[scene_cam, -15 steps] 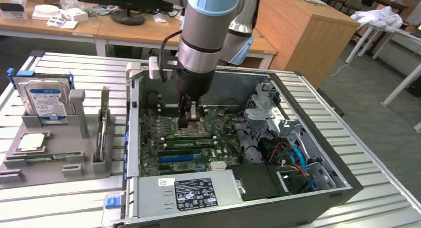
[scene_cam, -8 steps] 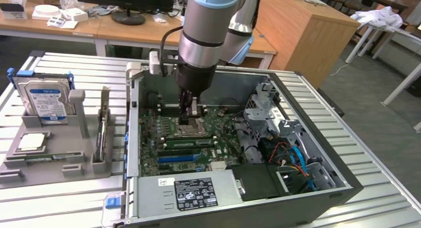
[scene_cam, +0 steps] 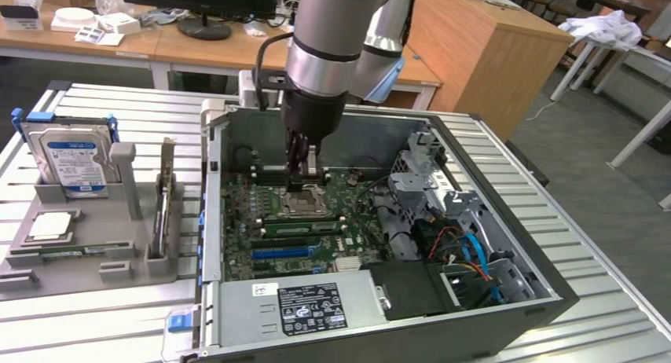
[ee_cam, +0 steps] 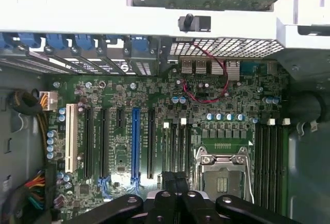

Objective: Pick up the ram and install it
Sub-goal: 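Press down the ram until it locks into place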

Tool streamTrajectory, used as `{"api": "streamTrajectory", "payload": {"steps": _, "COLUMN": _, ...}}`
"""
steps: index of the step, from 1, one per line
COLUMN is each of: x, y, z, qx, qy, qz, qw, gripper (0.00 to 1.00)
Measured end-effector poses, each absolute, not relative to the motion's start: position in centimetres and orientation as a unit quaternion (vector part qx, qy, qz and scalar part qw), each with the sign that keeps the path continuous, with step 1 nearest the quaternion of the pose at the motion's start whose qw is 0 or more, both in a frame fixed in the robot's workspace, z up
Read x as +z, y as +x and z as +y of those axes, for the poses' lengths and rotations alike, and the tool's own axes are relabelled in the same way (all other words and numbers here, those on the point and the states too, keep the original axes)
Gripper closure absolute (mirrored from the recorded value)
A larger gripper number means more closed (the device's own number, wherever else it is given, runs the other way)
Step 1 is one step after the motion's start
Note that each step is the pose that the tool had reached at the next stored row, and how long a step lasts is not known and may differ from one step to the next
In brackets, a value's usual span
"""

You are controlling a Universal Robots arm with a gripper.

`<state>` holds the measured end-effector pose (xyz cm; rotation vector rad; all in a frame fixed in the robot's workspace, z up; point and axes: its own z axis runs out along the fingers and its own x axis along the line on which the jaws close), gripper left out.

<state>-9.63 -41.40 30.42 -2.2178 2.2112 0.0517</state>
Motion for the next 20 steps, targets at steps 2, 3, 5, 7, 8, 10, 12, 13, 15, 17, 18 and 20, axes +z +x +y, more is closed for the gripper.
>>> {"api": "streamTrajectory", "payload": {"steps": 2, "x": 30.8, "y": -9.6, "z": -41.4, "qx": 0.017, "qy": -0.708, "qz": 0.706, "qw": 0.005, "gripper": 0.89}}
{"api": "streamTrajectory", "payload": {"steps": 3, "x": 31.0, "y": -9.6, "z": -41.4, "qx": 0.016, "qy": -0.708, "qz": 0.706, "qw": 0.005, "gripper": 0.89}}
{"api": "streamTrajectory", "payload": {"steps": 5, "x": 31.3, "y": -9.6, "z": -41.4, "qx": 0.017, "qy": -0.708, "qz": 0.706, "qw": 0.005, "gripper": 0.89}}
{"api": "streamTrajectory", "payload": {"steps": 7, "x": 31.6, "y": -9.6, "z": -41.4, "qx": 0.016, "qy": -0.708, "qz": 0.706, "qw": 0.005, "gripper": 0.89}}
{"api": "streamTrajectory", "payload": {"steps": 8, "x": 31.8, "y": -9.6, "z": -41.4, "qx": 0.017, "qy": -0.708, "qz": 0.706, "qw": 0.005, "gripper": 0.89}}
{"api": "streamTrajectory", "payload": {"steps": 10, "x": 32.1, "y": -9.6, "z": -41.4, "qx": 0.017, "qy": -0.708, "qz": 0.706, "qw": 0.005, "gripper": 0.89}}
{"api": "streamTrajectory", "payload": {"steps": 12, "x": 32.4, "y": -9.6, "z": -41.4, "qx": 0.016, "qy": -0.708, "qz": 0.706, "qw": 0.005, "gripper": 0.89}}
{"api": "streamTrajectory", "payload": {"steps": 13, "x": 32.6, "y": -9.6, "z": -41.4, "qx": 0.016, "qy": -0.708, "qz": 0.706, "qw": 0.005, "gripper": 0.89}}
{"api": "streamTrajectory", "payload": {"steps": 15, "x": 32.9, "y": -9.6, "z": -41.4, "qx": 0.016, "qy": -0.708, "qz": 0.706, "qw": 0.005, "gripper": 0.89}}
{"api": "streamTrajectory", "payload": {"steps": 17, "x": 33.2, "y": -9.6, "z": -41.4, "qx": 0.017, "qy": -0.708, "qz": 0.706, "qw": 0.005, "gripper": 0.89}}
{"api": "streamTrajectory", "payload": {"steps": 18, "x": 33.4, "y": -9.6, "z": -41.4, "qx": 0.016, "qy": -0.708, "qz": 0.706, "qw": 0.005, "gripper": 0.89}}
{"api": "streamTrajectory", "payload": {"steps": 20, "x": 33.7, "y": -9.6, "z": -41.4, "qx": 0.017, "qy": -0.708, "qz": 0.706, "qw": 0.005, "gripper": 0.89}}
